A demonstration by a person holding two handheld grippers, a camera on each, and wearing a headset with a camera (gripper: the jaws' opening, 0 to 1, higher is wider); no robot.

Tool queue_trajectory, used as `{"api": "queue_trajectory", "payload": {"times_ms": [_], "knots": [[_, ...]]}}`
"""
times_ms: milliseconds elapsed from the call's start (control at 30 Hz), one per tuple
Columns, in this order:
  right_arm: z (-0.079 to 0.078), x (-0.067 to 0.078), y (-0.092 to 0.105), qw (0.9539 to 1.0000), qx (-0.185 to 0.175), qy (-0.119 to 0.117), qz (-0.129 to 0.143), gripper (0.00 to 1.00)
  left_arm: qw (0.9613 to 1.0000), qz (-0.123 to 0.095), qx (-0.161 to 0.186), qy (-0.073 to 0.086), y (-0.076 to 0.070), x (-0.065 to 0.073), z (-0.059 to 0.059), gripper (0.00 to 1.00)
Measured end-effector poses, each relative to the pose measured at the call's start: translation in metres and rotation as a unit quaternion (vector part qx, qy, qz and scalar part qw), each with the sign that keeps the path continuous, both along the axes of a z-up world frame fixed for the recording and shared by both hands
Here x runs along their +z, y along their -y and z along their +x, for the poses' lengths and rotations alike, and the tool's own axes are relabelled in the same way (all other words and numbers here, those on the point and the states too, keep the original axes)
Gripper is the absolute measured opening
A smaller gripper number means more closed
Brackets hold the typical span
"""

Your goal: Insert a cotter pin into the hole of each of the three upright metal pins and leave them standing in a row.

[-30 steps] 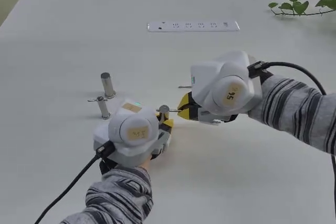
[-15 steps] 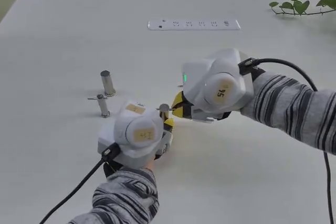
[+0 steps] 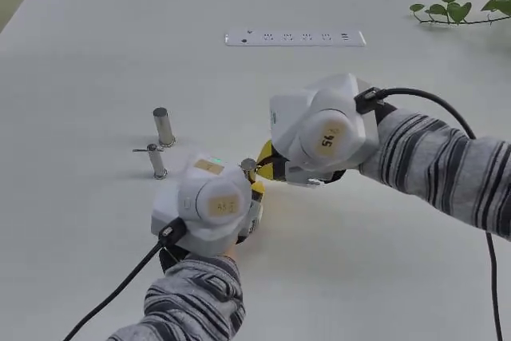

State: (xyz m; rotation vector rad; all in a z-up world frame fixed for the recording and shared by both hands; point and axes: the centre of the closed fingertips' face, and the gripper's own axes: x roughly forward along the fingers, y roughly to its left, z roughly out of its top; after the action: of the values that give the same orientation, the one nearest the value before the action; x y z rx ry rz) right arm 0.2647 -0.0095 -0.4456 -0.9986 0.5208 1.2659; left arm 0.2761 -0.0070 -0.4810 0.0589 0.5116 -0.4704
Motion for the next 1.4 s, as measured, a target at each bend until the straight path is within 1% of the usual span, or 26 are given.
{"api": "queue_trajectory", "payload": {"times_ms": [133, 200, 267, 300, 400, 467, 533, 633, 700, 733, 800, 867, 900, 967, 1033, 1067, 1133, 1267, 1333, 1400], "knots": [[0.001, 0.000, 0.000, 0.9997, -0.015, -0.011, 0.014, 0.00, 1.0000, 0.001, -0.001, 0.000, 0.000, 0.000, 0.000, 0.09], [0.000, 0.002, -0.002, 0.9991, -0.022, -0.019, 0.030, 0.00, 1.0000, 0.001, -0.001, 0.000, -0.001, 0.000, 0.000, 0.09], [0.001, 0.006, -0.002, 0.9978, -0.039, -0.025, 0.048, 0.04, 1.0000, 0.004, -0.003, 0.001, -0.001, 0.000, 0.000, 0.09], [0.002, 0.008, -0.001, 0.9965, -0.052, -0.030, 0.058, 0.05, 1.0000, 0.005, -0.005, 0.002, -0.001, 0.000, 0.000, 0.09], [0.005, 0.009, 0.005, 0.9928, -0.086, -0.038, 0.074, 0.09, 1.0000, 0.006, -0.007, 0.002, -0.001, 0.000, 0.000, 0.09], [0.007, 0.009, 0.010, 0.9888, -0.113, -0.045, 0.087, 0.11, 0.9999, 0.008, -0.009, 0.004, -0.001, 0.000, 0.001, 0.09], [0.009, 0.010, 0.014, 0.9863, -0.127, -0.044, 0.097, 0.12, 0.9999, 0.006, -0.010, 0.004, -0.002, 0.000, 0.001, 0.09], [0.009, 0.009, 0.022, 0.9838, -0.144, -0.039, 0.099, 0.12, 0.9997, 0.010, -0.023, 0.006, -0.002, 0.000, 0.003, 0.09], [0.008, 0.008, 0.026, 0.9799, -0.163, -0.045, 0.106, 0.12, 0.9997, 0.008, -0.021, 0.006, -0.004, 0.000, 0.006, 0.09], [0.007, 0.007, 0.027, 0.9760, -0.177, -0.054, 0.115, 0.12, 0.9997, 0.007, -0.022, 0.006, -0.006, 0.000, 0.007, 0.09], [0.006, 0.007, 0.027, 0.9737, -0.183, -0.061, 0.122, 0.13, 0.9994, 0.022, -0.026, 0.011, -0.010, 0.000, 0.009, 0.09], [0.005, 0.006, 0.029, 0.9720, -0.190, -0.065, 0.123, 0.12, 0.9997, 0.012, -0.016, 0.011, -0.016, 0.002, 0.013, 0.09], [0.005, 0.005, 0.030, 0.9711, -0.193, -0.067, 0.123, 0.13, 0.9997, 0.014, -0.015, 0.011, -0.018, 0.002, 0.014, 0.09], [0.005, 0.004, 0.032, 0.9693, -0.200, -0.071, 0.125, 0.13, 0.9992, 0.029, -0.021, 0.018, -0.022, 0.002, 0.018, 0.09], [0.004, 0.003, 0.033, 0.9668, -0.207, -0.079, 0.127, 0.13, 0.9993, 0.026, -0.017, 0.018, -0.027, 0.002, 0.021, 0.09], [0.004, 0.002, 0.033, 0.9650, -0.212, -0.084, 0.130, 0.13, 0.9996, 0.024, -0.011, 0.013, -0.031, 0.002, 0.023, 0.09], [0.003, 0.002, 0.032, 0.9630, -0.217, -0.088, 0.134, 0.13, 0.9997, 0.021, -0.004, 0.011, -0.035, 0.001, 0.026, 0.09], [0.005, 0.002, 0.032, 0.9611, -0.222, -0.089, 0.138, 0.14, 0.9997, 0.020, 0.003, 0.010, -0.040, 0.001, 0.031, 0.09], [0.005, 0.003, 0.031, 0.9599, -0.223, -0.093, 0.142, 0.14, 0.9999, 0.012, 0.007, 0.005, -0.041, 0.000, 0.034, 0.09], [0.005, 0.003, 0.031, 0.9599, -0.224, -0.092, 0.142, 0.14, 0.9998, 0.017, 0.007, 0.004, -0.041, -0.001, 0.034, 0.09]]}}
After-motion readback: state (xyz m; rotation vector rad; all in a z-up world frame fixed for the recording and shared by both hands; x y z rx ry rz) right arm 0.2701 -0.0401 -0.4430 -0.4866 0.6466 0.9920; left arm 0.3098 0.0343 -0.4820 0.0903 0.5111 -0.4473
